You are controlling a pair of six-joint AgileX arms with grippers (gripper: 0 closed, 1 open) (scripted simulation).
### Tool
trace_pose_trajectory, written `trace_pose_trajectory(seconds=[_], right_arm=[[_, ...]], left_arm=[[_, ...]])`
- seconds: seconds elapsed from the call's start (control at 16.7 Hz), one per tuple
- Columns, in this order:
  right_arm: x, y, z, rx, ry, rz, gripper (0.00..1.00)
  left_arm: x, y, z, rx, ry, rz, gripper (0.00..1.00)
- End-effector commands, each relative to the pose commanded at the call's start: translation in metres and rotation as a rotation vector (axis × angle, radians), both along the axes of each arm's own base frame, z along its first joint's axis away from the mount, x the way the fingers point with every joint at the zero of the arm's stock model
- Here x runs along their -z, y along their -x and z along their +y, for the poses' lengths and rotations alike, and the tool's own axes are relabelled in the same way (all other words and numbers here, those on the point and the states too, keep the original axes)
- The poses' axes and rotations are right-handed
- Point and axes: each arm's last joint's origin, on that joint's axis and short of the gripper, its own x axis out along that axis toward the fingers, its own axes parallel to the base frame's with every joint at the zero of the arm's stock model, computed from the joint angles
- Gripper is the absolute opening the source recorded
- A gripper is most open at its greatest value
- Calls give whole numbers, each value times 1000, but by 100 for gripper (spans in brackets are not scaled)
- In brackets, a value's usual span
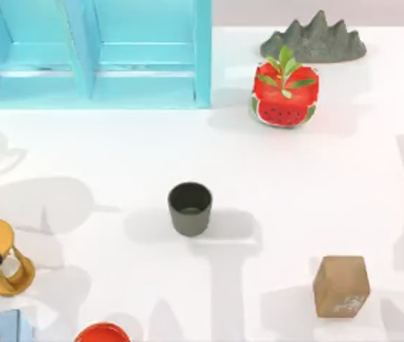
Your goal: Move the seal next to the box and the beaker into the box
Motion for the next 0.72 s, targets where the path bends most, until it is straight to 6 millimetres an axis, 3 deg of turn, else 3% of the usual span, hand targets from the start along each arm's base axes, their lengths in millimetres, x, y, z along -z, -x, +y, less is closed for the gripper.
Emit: trace_pose_trajectory(seconds=[0.18, 0.36, 0.72], right_arm=[[-2, 0, 1, -8, -7, 12, 100], [-16, -1, 7, -60, -61, 107, 100], [-58, -28, 35, -176, -177, 571, 100]], left_arm=[[0, 0, 0, 0, 0, 0, 100], [0, 0, 0, 0, 0, 0, 100], [0, 0, 0, 0, 0, 0, 100]])
